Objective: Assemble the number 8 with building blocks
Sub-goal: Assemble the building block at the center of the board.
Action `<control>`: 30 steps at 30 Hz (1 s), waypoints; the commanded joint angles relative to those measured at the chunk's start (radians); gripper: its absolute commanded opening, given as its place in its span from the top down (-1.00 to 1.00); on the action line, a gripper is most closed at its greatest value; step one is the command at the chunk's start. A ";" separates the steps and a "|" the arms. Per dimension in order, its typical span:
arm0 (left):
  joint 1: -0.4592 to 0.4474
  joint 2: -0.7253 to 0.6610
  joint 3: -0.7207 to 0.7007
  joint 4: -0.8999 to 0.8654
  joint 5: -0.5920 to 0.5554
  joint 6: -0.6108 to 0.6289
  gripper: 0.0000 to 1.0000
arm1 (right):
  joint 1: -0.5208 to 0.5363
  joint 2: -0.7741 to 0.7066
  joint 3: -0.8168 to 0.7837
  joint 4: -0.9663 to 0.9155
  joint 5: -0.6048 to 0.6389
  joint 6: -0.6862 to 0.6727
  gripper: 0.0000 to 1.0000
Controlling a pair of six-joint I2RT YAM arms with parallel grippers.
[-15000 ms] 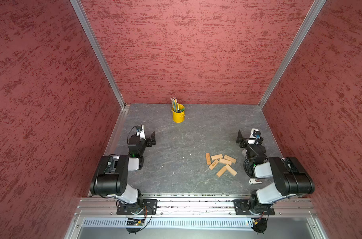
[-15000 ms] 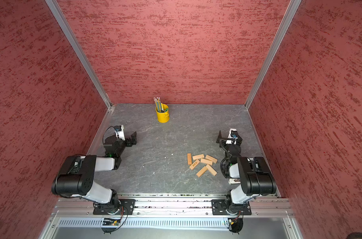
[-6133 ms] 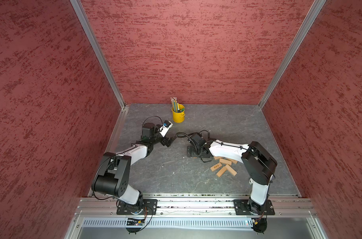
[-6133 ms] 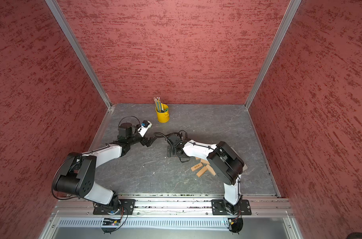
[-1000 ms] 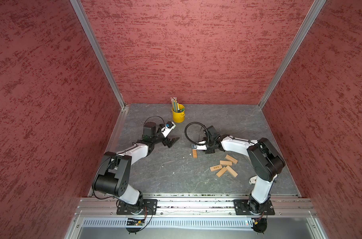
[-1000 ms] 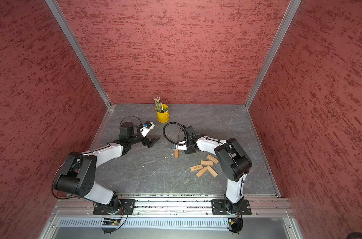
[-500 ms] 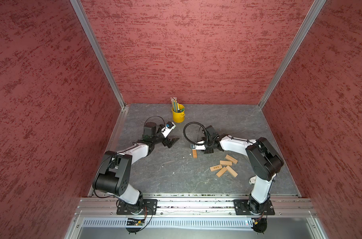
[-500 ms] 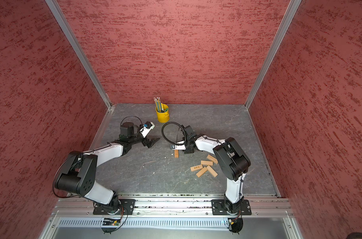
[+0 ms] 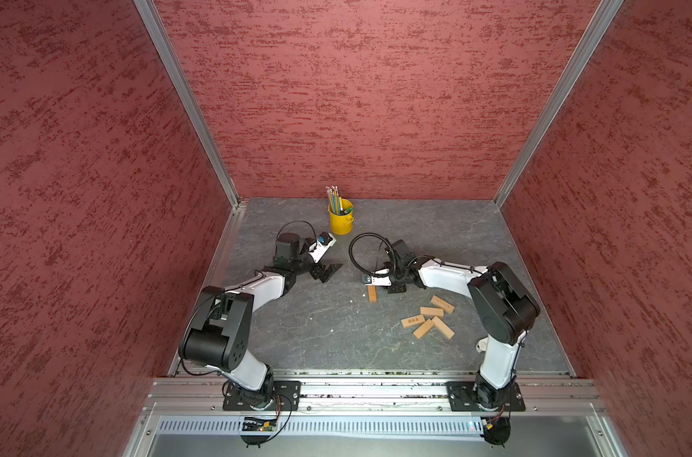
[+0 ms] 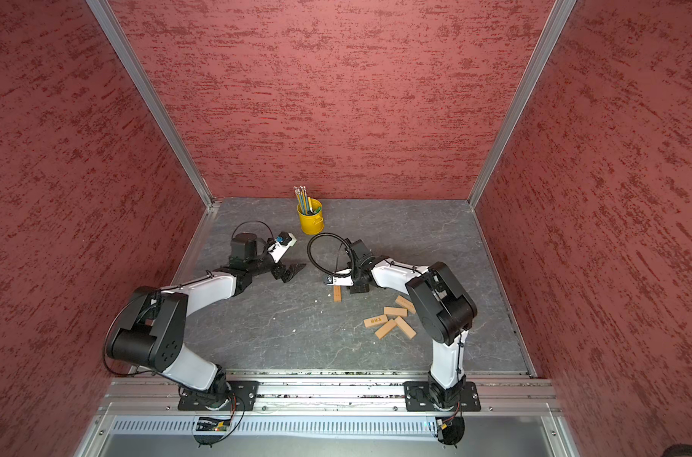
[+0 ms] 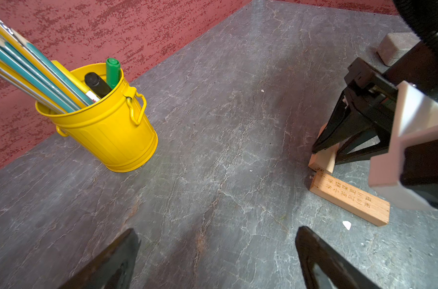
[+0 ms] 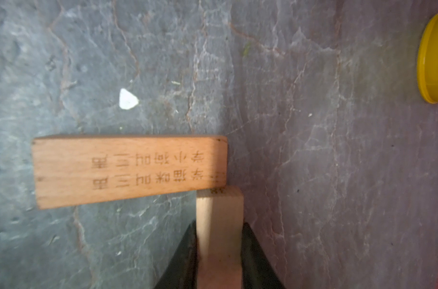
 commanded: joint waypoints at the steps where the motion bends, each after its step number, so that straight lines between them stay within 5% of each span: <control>1: -0.005 0.014 0.021 -0.007 0.001 0.007 -0.99 | 0.013 0.038 -0.010 -0.018 -0.037 0.009 0.42; 12: -0.006 0.022 0.032 -0.016 -0.004 0.006 -0.99 | 0.021 0.043 -0.014 -0.003 -0.038 0.013 0.41; 18: -0.005 0.023 0.033 -0.016 -0.010 0.006 -0.99 | 0.021 0.030 -0.028 -0.004 -0.019 0.011 0.24; 21: -0.005 0.025 0.033 -0.015 -0.010 0.006 -0.99 | 0.021 0.019 -0.039 -0.001 -0.011 0.012 -0.06; 22: -0.005 0.025 0.032 -0.016 -0.011 0.005 -0.99 | 0.021 0.014 -0.044 0.000 -0.006 0.009 -0.84; 23: -0.005 0.025 0.032 -0.016 -0.010 0.006 -0.99 | 0.020 0.011 -0.047 0.005 -0.001 0.013 -0.98; 30: -0.004 0.023 0.029 -0.014 -0.017 0.005 -0.99 | 0.012 -0.126 -0.120 0.066 0.058 0.099 -0.99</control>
